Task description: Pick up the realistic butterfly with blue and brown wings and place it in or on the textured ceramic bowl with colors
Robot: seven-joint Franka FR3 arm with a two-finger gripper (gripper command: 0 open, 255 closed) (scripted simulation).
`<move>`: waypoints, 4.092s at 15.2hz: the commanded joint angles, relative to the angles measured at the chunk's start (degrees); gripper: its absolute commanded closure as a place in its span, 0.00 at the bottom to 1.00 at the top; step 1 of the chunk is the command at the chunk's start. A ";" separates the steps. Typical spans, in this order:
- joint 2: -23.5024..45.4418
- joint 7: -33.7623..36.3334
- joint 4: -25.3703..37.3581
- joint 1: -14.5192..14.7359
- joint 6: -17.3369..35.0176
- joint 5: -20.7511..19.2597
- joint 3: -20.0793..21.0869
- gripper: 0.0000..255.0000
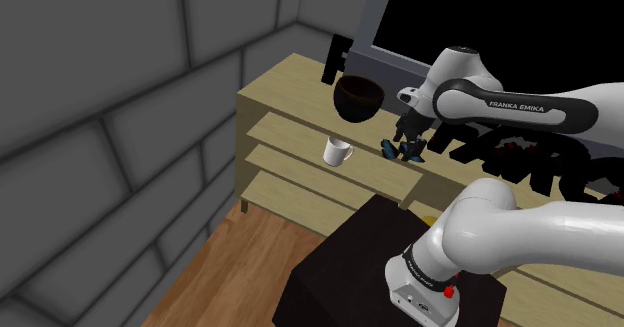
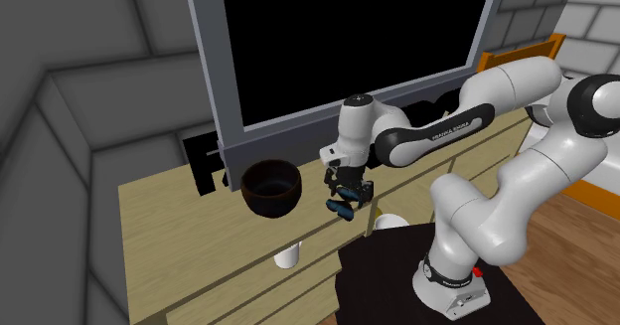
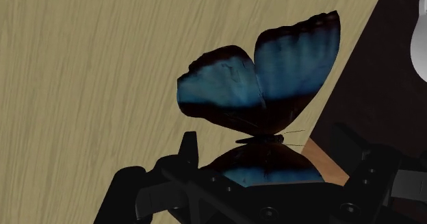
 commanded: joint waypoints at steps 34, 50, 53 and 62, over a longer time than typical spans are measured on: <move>-3.06 -1.46 15.07 2.15 -18.08 7.40 8.09 1.00; 3.63 -2.05 28.89 5.30 -25.14 11.25 10.28 1.00; 10.42 -1.93 33.19 7.87 -22.51 12.68 8.70 1.00; 32.13 -5.10 49.84 14.50 -18.02 20.32 2.59 1.00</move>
